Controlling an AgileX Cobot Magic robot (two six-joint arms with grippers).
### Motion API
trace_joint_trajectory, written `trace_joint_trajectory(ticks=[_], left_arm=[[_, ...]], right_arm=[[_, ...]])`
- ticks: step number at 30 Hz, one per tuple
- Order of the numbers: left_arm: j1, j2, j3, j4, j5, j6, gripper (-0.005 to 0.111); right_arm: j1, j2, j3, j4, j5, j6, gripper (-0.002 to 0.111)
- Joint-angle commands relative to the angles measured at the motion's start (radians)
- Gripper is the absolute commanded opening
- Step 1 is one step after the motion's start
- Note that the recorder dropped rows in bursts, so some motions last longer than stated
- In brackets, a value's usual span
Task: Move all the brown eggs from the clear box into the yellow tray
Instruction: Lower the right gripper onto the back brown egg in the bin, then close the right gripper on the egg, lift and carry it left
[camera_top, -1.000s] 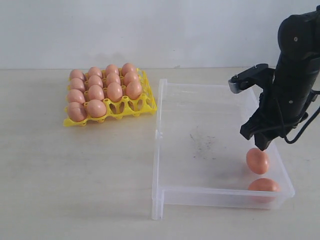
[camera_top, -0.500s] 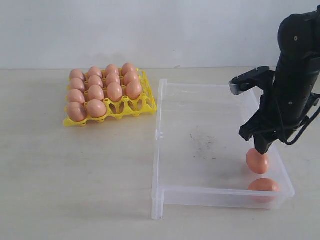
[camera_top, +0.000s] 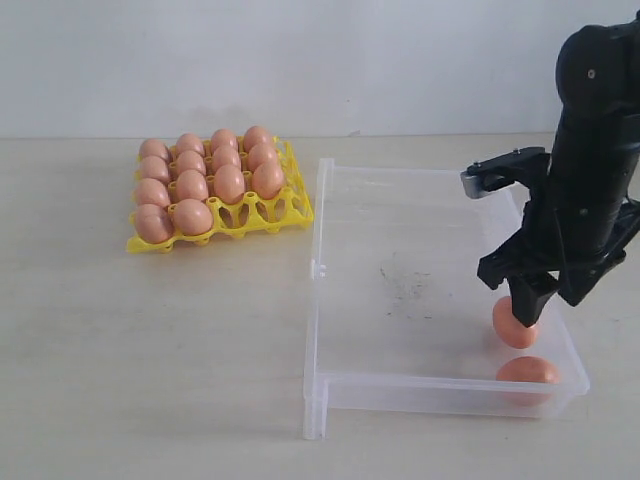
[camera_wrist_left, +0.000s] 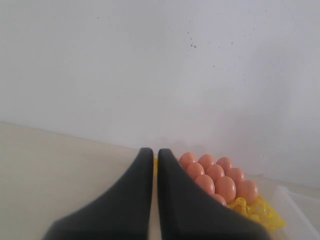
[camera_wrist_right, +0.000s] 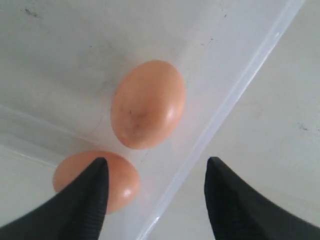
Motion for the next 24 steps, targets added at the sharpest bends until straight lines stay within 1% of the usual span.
trace_joint_trajectory(ticks=[1, 4, 10, 14, 20, 22, 24], left_arm=[[-0.004, -0.003, -0.003, -0.003, 0.000, 0.009, 0.004], [-0.004, -0.003, -0.003, -0.003, 0.000, 0.009, 0.004], [-0.004, -0.003, -0.003, -0.003, 0.000, 0.009, 0.004], [-0.004, -0.003, -0.003, -0.003, 0.000, 0.009, 0.004], [-0.004, -0.003, -0.003, -0.003, 0.000, 0.009, 0.004], [-0.004, -0.003, -0.003, -0.003, 0.000, 0.009, 0.004], [-0.004, -0.003, -0.003, -0.003, 0.000, 0.009, 0.004]], right_arm=[[-0.002, -0.003, 0.000, 0.076, 0.002, -0.042, 0.051], [-0.002, -0.003, 0.000, 0.113, -0.005, -0.058, 0.051], [0.007, 0.004, 0.000, 0.088, -0.056, -0.061, 0.051], [0.066, 0.042, 0.000, -0.029, -0.092, -0.006, 0.051], [0.184, 0.144, 0.000, -0.304, -0.100, 0.204, 0.051], [0.208, 0.165, 0.000, -0.347, -0.102, 0.247, 0.051], [0.218, 0.181, 0.000, -0.351, -0.122, 0.252, 0.051]])
